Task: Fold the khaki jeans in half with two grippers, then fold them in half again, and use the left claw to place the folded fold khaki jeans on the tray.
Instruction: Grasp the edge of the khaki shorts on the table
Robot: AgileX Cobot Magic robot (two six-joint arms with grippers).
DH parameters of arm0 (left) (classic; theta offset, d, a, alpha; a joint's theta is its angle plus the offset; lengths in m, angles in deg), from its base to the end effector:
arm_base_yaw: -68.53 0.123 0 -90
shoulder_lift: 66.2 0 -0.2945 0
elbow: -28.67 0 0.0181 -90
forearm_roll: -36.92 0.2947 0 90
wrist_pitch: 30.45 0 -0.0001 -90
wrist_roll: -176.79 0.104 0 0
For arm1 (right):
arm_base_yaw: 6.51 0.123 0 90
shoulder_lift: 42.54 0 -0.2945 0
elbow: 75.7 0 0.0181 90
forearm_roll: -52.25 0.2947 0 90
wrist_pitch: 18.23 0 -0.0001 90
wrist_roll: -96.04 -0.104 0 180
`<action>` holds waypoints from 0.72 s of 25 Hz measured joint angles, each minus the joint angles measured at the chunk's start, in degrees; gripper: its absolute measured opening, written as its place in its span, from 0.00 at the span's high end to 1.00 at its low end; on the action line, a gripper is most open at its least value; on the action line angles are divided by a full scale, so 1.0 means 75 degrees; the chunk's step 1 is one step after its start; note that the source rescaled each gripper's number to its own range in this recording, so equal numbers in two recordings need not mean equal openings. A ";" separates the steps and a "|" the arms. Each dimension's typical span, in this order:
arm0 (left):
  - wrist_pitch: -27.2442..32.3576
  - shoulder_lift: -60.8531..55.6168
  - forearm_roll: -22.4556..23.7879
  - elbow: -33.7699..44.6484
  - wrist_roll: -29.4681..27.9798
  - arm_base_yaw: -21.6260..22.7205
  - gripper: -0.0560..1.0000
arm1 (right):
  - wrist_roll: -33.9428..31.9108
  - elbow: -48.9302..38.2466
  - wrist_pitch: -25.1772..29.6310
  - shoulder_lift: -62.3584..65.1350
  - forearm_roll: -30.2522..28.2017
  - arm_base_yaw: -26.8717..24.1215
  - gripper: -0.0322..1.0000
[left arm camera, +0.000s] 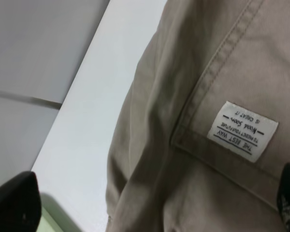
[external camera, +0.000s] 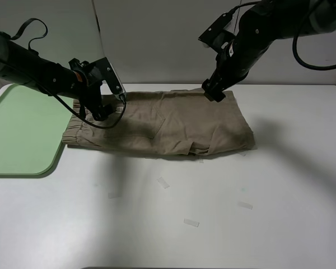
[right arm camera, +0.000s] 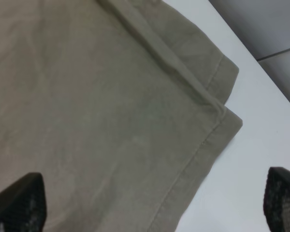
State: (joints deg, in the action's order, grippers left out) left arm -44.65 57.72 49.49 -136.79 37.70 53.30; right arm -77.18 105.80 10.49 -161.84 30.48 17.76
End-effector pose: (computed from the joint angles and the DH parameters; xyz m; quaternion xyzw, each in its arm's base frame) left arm 0.4412 -0.1259 0.0998 0.5073 0.7253 0.1285 0.4473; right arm 0.4381 0.1772 0.1748 -0.3793 0.8706 -0.0900 0.3000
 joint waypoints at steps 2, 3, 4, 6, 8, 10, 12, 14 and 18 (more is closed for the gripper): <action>-0.0008 0.0000 0.0001 0.0000 0.0000 0.0000 0.01 | 0.0000 0.0000 0.0000 0.0000 0.0017 0.0000 0.00; -0.0008 0.0000 0.0001 0.0000 -0.0002 0.0000 0.01 | 0.0000 0.0000 0.0000 0.0000 0.0050 0.0000 0.00; -0.0008 0.0000 0.0001 0.0000 -0.0018 0.0000 0.00 | 0.0000 0.0000 0.0000 0.0000 0.0092 0.0000 0.00; 0.0009 0.0000 -0.0055 0.0000 -0.0025 0.0000 0.00 | -0.0033 0.0000 0.0000 0.0000 0.0301 0.0000 0.00; 0.0090 0.0000 -0.0210 0.0000 -0.0025 0.0000 0.00 | -0.0095 0.0000 0.0028 0.0000 0.0605 0.0000 0.00; 0.0445 -0.0054 -0.0479 0.0000 -0.0031 0.0000 0.00 | -0.0118 0.0000 0.0154 0.0000 0.0937 0.0000 0.00; 0.1021 -0.0223 -0.0885 0.0000 -0.0040 0.0000 0.00 | -0.0132 0.0000 0.0350 0.0000 0.1190 0.0000 0.00; 0.1692 -0.0538 -0.1363 0.0000 -0.0040 0.0000 0.00 | -0.0127 0.0000 0.0460 0.0000 0.1304 0.0000 0.00; 0.2935 -0.1292 -0.1832 0.0000 -0.0302 0.0000 0.00 | -0.0136 0.0000 0.0898 0.0009 0.1754 0.0000 0.00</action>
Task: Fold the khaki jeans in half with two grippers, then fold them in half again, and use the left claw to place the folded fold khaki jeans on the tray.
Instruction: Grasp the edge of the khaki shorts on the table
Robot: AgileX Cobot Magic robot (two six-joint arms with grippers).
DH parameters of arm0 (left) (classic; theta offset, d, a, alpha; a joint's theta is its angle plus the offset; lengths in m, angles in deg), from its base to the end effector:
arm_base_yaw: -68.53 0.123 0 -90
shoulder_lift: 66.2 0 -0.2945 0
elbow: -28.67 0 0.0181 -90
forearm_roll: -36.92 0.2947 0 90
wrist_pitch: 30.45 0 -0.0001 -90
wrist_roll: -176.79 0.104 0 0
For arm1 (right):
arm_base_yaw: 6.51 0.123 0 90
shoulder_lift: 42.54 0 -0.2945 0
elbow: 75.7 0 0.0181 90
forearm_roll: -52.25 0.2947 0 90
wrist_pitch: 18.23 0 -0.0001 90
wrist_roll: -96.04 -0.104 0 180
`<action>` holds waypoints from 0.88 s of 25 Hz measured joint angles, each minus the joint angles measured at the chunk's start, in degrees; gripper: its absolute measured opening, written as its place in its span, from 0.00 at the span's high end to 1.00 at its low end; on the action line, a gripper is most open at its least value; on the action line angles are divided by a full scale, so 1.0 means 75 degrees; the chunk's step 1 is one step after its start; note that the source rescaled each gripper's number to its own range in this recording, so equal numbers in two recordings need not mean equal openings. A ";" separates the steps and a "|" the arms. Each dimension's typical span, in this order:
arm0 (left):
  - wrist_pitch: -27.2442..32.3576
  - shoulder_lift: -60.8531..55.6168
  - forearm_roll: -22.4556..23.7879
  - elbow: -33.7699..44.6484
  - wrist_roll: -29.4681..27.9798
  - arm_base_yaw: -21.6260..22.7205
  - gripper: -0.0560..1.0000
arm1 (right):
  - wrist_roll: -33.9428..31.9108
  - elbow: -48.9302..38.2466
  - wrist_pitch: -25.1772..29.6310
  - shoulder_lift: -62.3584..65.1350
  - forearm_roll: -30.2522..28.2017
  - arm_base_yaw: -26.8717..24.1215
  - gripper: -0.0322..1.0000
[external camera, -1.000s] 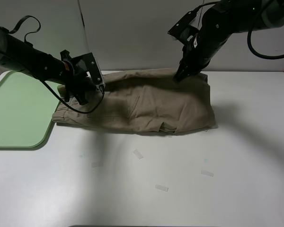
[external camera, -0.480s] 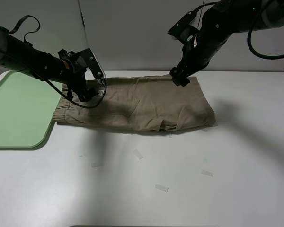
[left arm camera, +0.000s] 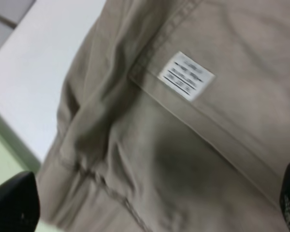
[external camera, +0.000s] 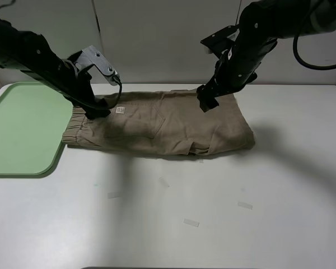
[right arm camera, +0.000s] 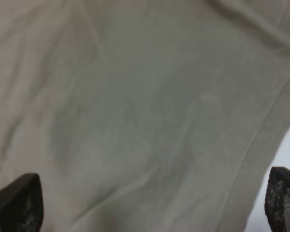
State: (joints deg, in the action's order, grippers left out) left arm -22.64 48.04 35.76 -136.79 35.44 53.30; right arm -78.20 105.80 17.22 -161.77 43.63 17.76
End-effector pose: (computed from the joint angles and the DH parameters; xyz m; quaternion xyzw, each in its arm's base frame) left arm 0.4181 -0.1141 0.1454 0.4131 0.8322 0.0702 0.3631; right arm 0.4233 0.1809 0.1666 -0.2991 0.9241 -0.0187 0.2374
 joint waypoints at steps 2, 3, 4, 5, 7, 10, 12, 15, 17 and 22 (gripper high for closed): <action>0.0527 -0.0382 -0.0018 0.0000 -0.0448 0.0000 0.00 | -0.0006 0.0000 0.0199 0.0057 0.0227 0.0000 0.00; 0.0813 -0.0589 -0.0009 0.0000 -0.0748 0.0000 0.00 | -0.0006 0.0000 0.0318 0.0120 0.0352 0.0000 0.00; 0.1114 -0.0799 0.0025 0.0000 -0.1066 0.0000 0.00 | -0.0006 0.0000 0.0420 0.0181 0.0415 0.0000 0.00; 0.1373 -0.0980 0.0073 0.0000 -0.1337 0.0000 0.00 | -0.0006 0.0000 0.0659 0.0337 0.0575 0.0000 0.00; 0.2051 -0.1410 0.0242 0.0000 -0.2013 0.0000 0.00 | -0.0006 0.0000 0.0964 0.0489 0.0727 0.0000 0.00; 0.3086 -0.2040 0.0592 0.0000 -0.2977 0.0000 0.00 | -0.0021 0.0000 0.1407 0.0671 0.1015 0.0000 0.00; 0.3741 -0.2466 0.0824 0.0000 -0.3524 0.0000 0.00 | -0.0021 0.0000 0.1708 0.0809 0.1224 0.0000 0.00; 0.4702 -0.3200 0.1184 0.0000 -0.4379 0.0000 0.00 | -0.0034 0.0007 0.2089 0.0932 0.1486 0.0000 0.00; 0.5208 -0.3686 0.1382 0.0000 -0.4871 0.0000 0.00 | -0.0037 0.0014 0.2298 0.0959 0.1626 0.0000 0.00; 0.6149 -0.5152 0.1516 0.0100 -0.5326 0.0000 0.01 | -0.0044 0.0014 0.2659 0.0959 0.1728 0.0000 0.00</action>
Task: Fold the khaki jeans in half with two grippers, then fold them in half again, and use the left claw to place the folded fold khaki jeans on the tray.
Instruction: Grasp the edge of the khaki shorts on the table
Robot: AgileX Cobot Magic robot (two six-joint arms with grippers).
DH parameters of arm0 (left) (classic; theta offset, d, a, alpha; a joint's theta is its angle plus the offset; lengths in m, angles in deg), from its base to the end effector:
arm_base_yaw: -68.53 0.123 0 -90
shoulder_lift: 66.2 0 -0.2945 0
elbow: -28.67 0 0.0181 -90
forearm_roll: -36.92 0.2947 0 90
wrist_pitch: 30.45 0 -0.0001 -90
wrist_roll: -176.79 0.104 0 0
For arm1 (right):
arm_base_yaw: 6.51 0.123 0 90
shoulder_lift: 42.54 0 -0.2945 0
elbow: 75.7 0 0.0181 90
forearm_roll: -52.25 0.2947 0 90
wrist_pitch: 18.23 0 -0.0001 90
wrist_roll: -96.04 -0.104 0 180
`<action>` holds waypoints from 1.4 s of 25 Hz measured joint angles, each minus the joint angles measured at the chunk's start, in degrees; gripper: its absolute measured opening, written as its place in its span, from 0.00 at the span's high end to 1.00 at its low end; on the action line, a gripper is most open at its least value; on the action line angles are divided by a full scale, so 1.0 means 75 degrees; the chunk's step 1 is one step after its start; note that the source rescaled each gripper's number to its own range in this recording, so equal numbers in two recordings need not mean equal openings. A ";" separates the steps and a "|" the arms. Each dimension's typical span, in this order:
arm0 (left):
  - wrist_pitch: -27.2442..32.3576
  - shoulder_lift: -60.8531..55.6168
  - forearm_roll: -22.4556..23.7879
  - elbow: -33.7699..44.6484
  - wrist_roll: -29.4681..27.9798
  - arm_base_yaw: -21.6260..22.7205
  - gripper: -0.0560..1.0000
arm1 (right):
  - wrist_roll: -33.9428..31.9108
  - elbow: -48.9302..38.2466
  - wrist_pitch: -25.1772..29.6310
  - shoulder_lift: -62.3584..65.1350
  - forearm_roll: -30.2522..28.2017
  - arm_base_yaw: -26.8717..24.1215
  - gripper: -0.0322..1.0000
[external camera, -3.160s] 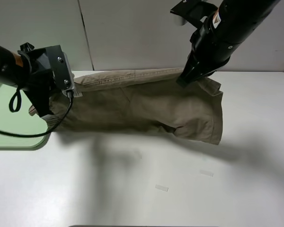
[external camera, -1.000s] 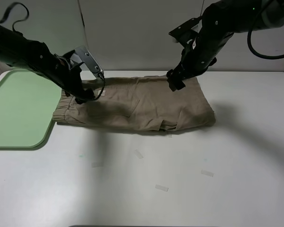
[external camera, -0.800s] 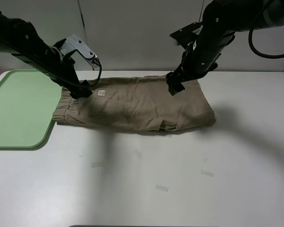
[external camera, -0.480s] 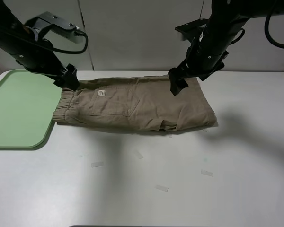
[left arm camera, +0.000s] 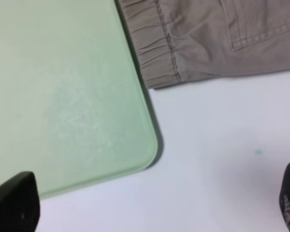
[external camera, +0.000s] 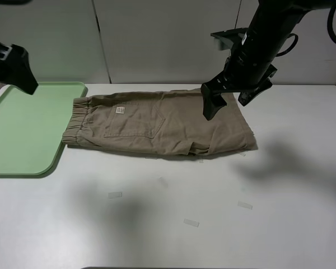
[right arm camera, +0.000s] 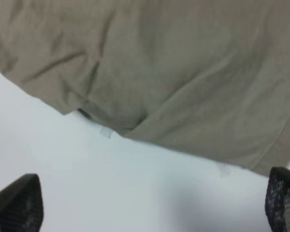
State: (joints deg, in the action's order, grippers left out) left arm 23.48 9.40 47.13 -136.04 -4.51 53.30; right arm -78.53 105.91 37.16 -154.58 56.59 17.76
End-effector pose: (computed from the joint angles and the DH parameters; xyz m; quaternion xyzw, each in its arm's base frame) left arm 0.2756 -0.0596 0.3380 0.1431 0.9390 0.0402 0.3100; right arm 0.3788 0.1779 0.2094 -0.2372 0.9630 0.0533 0.1162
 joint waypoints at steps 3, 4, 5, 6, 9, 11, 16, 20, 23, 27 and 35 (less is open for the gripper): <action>0.0281 -0.1039 0.0009 0.0318 -0.0006 0.0000 0.01 | 0.0000 0.0000 0.0067 0.0000 0.0007 0.0000 0.00; 0.0376 -0.1376 0.0009 0.0462 -0.0006 0.0000 0.01 | 0.0000 0.0000 0.0073 0.0000 0.0007 0.0000 0.00; 0.0464 -0.1790 0.0009 0.0622 -0.0006 0.0000 0.01 | 0.0000 0.0000 0.0073 0.0000 0.0007 0.0000 0.00; 0.0561 -0.2220 0.0009 0.0760 -0.0006 0.0000 0.01 | 0.0000 0.0000 0.0073 0.0000 0.0007 0.0000 0.00; 0.0800 -0.3485 0.0009 0.1285 -0.0006 0.0000 0.01 | 0.0000 0.0000 0.0073 0.0000 0.0007 0.0000 0.00; 0.0956 -0.4411 -0.0046 0.1564 -0.0006 0.0000 0.01 | 0.0000 0.0000 0.0073 0.0000 0.0014 0.0000 0.00; 0.1124 -0.6366 -0.0343 0.2328 -0.0006 0.0000 0.02 | 0.0000 0.0000 0.0073 0.0000 0.0057 0.0000 0.00; 0.1138 -0.7532 -0.0613 0.3030 -0.0006 0.0000 0.02 | 0.0000 0.0000 0.0073 0.0000 0.0159 0.0000 0.00; 0.1188 -0.8076 -0.0889 0.3625 -0.0006 0.0000 0.02 | 0.0000 0.0000 0.0073 0.0000 0.0185 0.0000 0.00; 0.1190 -0.8432 -0.1219 0.4282 -0.0022 0.0000 0.02 | 0.0000 0.0000 0.0073 0.0000 0.0185 0.0000 0.00; 0.0948 -0.8445 -0.1361 0.4530 -0.0052 0.0000 0.03 | 0.0000 0.0000 0.0073 0.0000 0.0191 0.0000 0.00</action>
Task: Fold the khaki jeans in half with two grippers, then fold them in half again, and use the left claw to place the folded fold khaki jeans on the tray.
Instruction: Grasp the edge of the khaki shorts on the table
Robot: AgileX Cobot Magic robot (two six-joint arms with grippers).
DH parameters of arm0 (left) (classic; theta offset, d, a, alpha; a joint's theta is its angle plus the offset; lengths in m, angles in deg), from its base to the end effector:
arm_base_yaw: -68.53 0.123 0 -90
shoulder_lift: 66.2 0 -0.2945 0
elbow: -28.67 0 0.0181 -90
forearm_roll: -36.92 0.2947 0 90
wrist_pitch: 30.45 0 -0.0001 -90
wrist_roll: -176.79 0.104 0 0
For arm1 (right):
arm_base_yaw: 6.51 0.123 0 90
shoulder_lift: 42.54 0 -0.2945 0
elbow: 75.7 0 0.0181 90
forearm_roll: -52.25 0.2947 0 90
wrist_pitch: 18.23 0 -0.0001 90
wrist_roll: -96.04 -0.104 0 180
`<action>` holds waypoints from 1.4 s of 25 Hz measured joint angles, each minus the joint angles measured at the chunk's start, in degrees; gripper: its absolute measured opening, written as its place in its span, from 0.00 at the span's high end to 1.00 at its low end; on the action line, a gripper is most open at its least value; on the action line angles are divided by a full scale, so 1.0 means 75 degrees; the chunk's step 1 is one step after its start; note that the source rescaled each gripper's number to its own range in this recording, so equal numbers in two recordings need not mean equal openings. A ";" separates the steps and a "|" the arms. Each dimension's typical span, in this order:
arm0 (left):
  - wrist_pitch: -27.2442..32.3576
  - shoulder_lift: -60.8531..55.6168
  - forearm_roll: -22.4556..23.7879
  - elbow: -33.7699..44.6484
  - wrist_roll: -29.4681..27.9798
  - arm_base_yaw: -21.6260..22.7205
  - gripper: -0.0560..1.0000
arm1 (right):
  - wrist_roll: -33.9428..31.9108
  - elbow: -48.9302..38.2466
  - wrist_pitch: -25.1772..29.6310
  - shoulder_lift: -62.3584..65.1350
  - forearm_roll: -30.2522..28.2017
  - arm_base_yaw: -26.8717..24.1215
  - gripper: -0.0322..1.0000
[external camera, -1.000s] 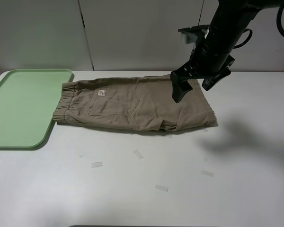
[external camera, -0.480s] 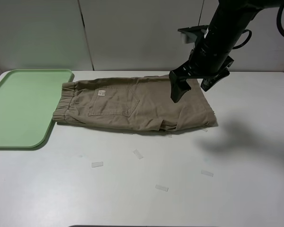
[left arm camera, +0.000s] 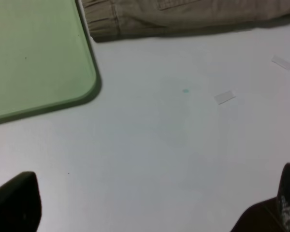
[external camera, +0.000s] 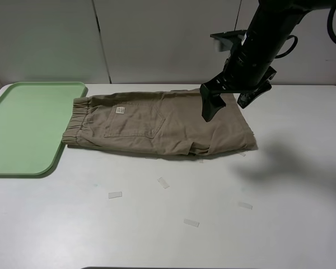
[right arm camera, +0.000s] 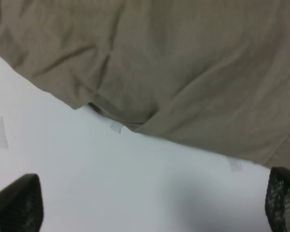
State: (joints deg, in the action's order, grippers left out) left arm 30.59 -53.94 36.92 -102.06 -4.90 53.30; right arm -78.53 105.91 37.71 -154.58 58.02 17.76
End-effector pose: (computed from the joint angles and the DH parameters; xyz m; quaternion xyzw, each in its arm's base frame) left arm 0.0485 -0.0132 0.2859 0.1034 0.8709 -0.0707 0.4752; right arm 0.3771 0.1795 0.2094 -0.2319 0.9645 0.0635 0.1096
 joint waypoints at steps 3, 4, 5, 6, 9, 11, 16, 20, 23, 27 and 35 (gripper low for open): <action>-0.0009 0.0000 0.0000 0.0000 -0.0006 0.0000 0.03 | 0.0000 0.0000 0.0000 0.0000 0.0000 0.0000 0.00; -0.0019 0.0000 0.0000 0.0000 -0.0006 0.0000 0.03 | 0.0000 0.0000 0.0000 0.0000 0.0000 0.0000 0.00; -0.0019 0.0000 0.0000 0.0000 -0.0006 0.0000 0.03 | 0.0000 0.0000 0.0000 0.0000 0.0000 0.0000 0.00; -0.0025 0.0000 0.0000 0.0000 -0.0006 0.0000 0.03 | 0.0000 0.0000 0.0000 0.0000 0.0000 0.0000 0.00; -0.0025 0.0000 0.0000 0.0000 -0.0006 0.0000 0.03 | 0.0000 0.0000 0.0000 0.0000 0.0000 0.0000 0.00; -0.0025 0.0000 0.0000 0.0000 -0.0006 0.0024 0.03 | 0.0000 0.0000 0.0000 0.0000 0.0002 0.0000 0.00; -0.0025 0.0000 0.0000 0.0000 -0.0006 0.0724 0.03 | 0.0000 0.0000 0.0000 0.0000 0.0009 0.0000 0.00; -0.0025 0.0000 0.0000 0.0000 -0.0006 0.1767 0.03 | 0.0000 0.0000 -0.0048 0.0000 0.0009 0.0000 0.00; -0.0025 0.0000 0.0000 0.0000 -0.0006 0.2362 0.03 | 0.0000 0.0000 -0.0269 0.0000 0.0016 0.0000 0.00; -0.0025 -0.0008 0.0000 0.0000 -0.0006 0.2577 0.03 | -0.0020 0.0000 -0.0619 0.0000 0.0016 0.0000 0.00; -0.0025 -0.0066 0.0000 0.0000 -0.0006 0.2577 0.03 | -0.0059 0.0000 -0.1308 -0.0428 -0.0013 0.0000 0.00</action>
State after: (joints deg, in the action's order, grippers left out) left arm 30.40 -54.43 36.92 -102.06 -4.94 72.63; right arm -78.97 105.91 27.90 -157.79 57.92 17.76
